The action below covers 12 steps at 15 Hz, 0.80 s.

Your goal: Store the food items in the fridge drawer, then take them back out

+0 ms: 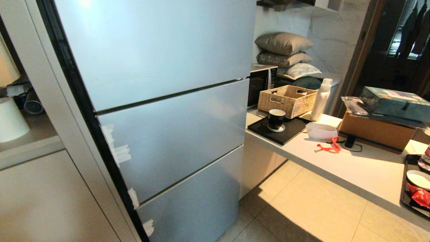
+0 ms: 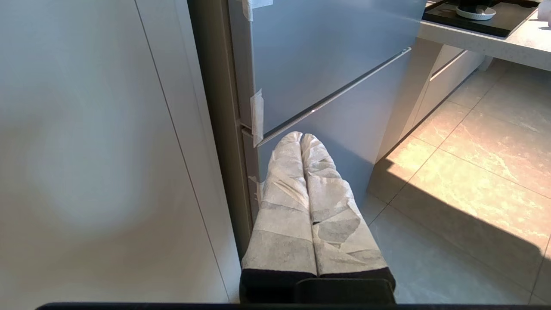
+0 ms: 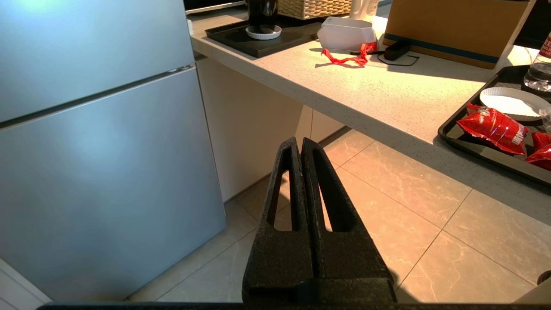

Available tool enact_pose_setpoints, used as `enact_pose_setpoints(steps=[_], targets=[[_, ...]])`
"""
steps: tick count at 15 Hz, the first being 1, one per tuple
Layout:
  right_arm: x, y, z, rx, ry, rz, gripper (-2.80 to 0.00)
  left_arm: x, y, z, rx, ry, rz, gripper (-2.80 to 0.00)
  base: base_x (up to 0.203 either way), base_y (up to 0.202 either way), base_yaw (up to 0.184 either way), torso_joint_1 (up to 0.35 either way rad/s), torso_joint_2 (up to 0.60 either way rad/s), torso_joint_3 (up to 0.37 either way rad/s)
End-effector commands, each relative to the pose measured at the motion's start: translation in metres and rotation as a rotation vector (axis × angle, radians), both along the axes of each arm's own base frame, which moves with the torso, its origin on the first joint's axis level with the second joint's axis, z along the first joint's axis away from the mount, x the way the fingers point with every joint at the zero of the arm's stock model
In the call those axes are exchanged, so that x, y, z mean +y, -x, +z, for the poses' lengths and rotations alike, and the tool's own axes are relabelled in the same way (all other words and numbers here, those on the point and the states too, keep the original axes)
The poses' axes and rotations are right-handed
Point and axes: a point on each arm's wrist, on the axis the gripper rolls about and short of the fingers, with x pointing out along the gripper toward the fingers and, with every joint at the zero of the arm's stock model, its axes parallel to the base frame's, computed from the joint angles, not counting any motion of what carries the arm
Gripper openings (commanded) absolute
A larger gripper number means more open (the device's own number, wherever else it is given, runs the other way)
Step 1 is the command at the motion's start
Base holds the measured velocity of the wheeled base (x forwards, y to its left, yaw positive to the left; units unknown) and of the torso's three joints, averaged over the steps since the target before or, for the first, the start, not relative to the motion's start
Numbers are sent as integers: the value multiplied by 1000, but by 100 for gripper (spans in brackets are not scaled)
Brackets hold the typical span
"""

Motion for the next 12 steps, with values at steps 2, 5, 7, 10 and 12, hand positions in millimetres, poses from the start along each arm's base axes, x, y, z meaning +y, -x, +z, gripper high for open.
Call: enact_pose_setpoints(steps=[2, 5, 7, 10, 12], targets=[[0, 0, 0, 5, 0, 0, -280, 0, 5, 43, -76, 40, 5, -280, 0, 0, 0, 0, 0, 0], [0, 0, 0, 3, 0, 0, -280, 0, -28, 80, 42, 197, 5, -280, 0, 0, 0, 0, 0, 0], [0, 0, 0, 6, 0, -1, -280, -1, -65, 98, 138, 366, 24, -280, 0, 0, 0, 0, 0, 0], [0, 0, 0, 4, 0, 0, -280, -2, -129, 107, 259, 615, 82, -280, 0, 0, 0, 0, 0, 0], [0, 0, 0, 4, 0, -1, -280, -2, -171, 103, 288, 736, 118, -280, 0, 0, 0, 0, 0, 0]])
